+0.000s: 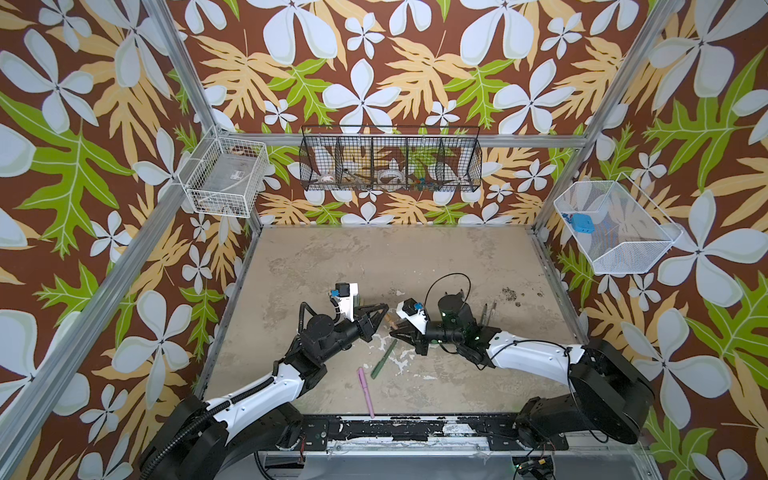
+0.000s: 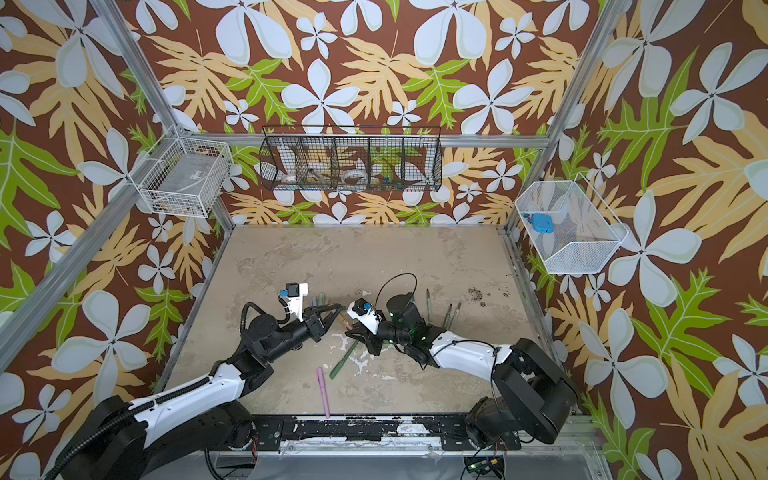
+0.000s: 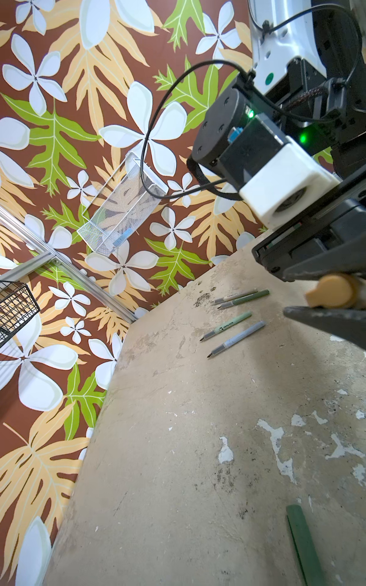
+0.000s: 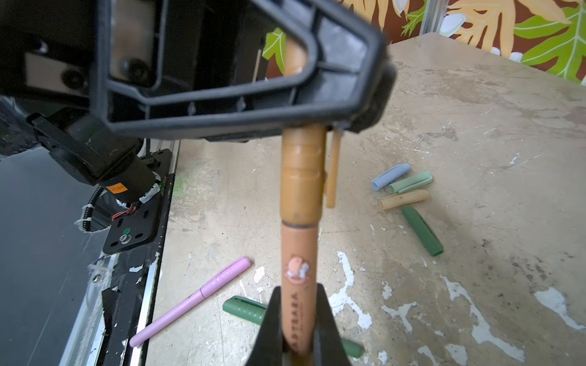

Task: Open the pen caps

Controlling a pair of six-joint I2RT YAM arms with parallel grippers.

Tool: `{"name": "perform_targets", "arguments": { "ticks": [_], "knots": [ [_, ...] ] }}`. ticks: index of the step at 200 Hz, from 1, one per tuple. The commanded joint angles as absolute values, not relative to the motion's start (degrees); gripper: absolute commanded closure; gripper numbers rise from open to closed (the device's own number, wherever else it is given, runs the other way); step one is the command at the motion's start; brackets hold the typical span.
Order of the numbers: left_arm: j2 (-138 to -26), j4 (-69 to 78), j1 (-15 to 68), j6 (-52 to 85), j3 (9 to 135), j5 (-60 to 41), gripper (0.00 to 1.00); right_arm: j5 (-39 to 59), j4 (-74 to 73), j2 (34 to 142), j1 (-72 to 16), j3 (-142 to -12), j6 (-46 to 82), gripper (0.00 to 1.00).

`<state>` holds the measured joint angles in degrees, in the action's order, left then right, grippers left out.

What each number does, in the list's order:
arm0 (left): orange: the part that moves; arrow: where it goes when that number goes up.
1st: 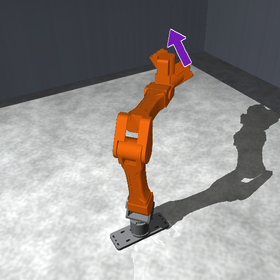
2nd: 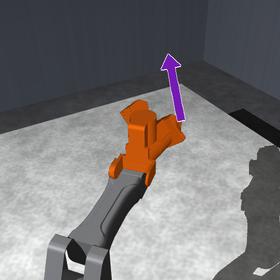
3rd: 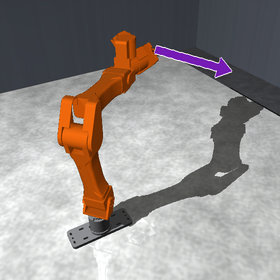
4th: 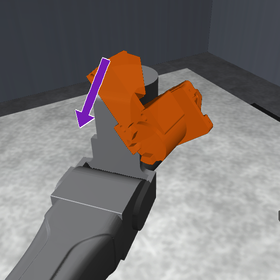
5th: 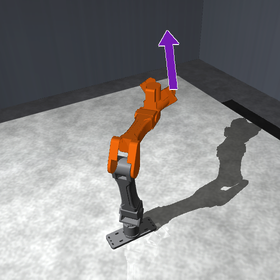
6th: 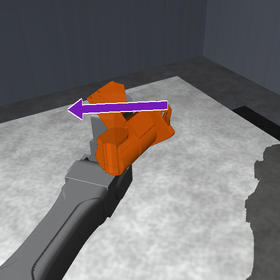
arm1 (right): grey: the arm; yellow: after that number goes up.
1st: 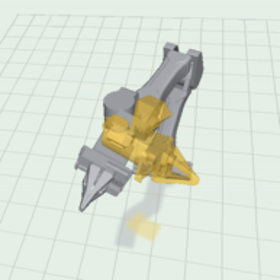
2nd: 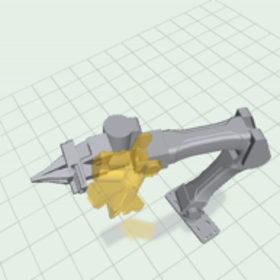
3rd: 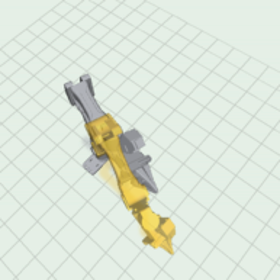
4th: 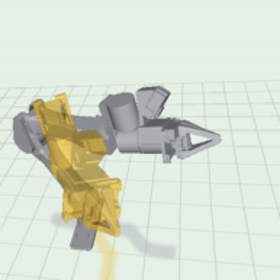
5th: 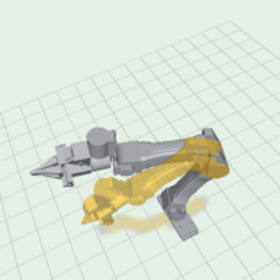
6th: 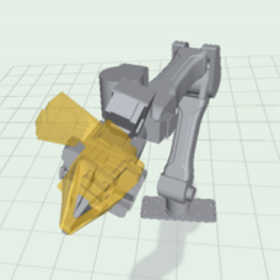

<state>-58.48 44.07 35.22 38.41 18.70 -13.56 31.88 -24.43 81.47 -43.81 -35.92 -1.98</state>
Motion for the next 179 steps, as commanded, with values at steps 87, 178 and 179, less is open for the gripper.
{"name": "perform_targets", "arguments": {
  "ticks": [87,178,179],
  "knots": [
    [-54.61,46.81,33.50,38.56,18.11,-3.08,1.00,6.98,-17.31,77.96,-51.23,-33.49,-5.54,1.00],
    [-53.92,46.75,31.97,39.28,17.81,-3.33,1.00,33.38,-14.03,80.07,-43.74,-34.21,-6.27,1.00],
    [-53.85,46.71,31.94,39.28,17.83,-3.34,1.00,33.12,-13.96,80.11,-43.80,-34.20,-6.30,1.00]
  ]
}}
